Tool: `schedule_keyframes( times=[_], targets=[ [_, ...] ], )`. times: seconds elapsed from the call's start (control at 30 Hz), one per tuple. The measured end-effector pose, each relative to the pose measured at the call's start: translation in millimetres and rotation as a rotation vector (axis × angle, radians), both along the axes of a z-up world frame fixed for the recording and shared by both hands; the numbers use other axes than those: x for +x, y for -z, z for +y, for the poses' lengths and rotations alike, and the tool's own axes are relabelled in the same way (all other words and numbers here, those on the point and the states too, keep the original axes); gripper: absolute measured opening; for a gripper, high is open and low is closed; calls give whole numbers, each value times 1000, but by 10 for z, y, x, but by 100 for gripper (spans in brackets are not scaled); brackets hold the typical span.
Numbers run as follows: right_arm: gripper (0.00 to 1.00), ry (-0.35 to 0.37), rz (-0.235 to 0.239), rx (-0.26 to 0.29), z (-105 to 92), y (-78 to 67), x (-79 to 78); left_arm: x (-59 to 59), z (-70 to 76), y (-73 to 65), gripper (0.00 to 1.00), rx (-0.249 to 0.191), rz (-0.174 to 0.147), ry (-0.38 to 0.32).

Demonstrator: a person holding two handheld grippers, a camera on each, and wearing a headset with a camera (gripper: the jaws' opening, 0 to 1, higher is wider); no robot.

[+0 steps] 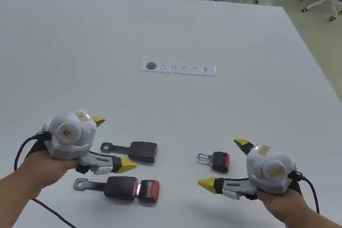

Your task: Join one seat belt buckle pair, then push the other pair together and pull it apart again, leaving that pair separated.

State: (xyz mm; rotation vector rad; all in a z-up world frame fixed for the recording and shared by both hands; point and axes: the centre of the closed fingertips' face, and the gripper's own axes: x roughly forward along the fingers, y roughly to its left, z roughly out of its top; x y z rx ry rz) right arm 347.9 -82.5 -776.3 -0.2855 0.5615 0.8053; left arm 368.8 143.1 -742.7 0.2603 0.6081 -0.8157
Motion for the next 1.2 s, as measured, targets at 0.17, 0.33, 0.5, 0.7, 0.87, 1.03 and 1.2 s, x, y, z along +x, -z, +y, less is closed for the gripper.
schedule_keyframes(
  times=[0.17,0.33,0.5,0.7,0.87,1.03,1.2],
  targets=[
    [98,16,0,8,81,-4,-171,-252,59,-11,99,-43,14,-18],
    [100,18,-6,20,141,0,-371,-445,181,31,99,-44,19,-39],
    [100,25,-26,25,117,-40,-483,-568,244,-18,99,-84,12,-56],
    [100,69,-20,40,70,-68,-576,-686,246,-85,100,-108,2,-49],
    [100,105,-23,38,24,-73,-677,-767,270,-120,100,-120,-9,-59],
    [100,141,-24,55,-24,-82,-779,-864,315,-78,100,-127,-4,-70],
    [100,141,-17,38,-53,-40,-848,-911,330,-63,100,-121,1,-67]
  ],
)
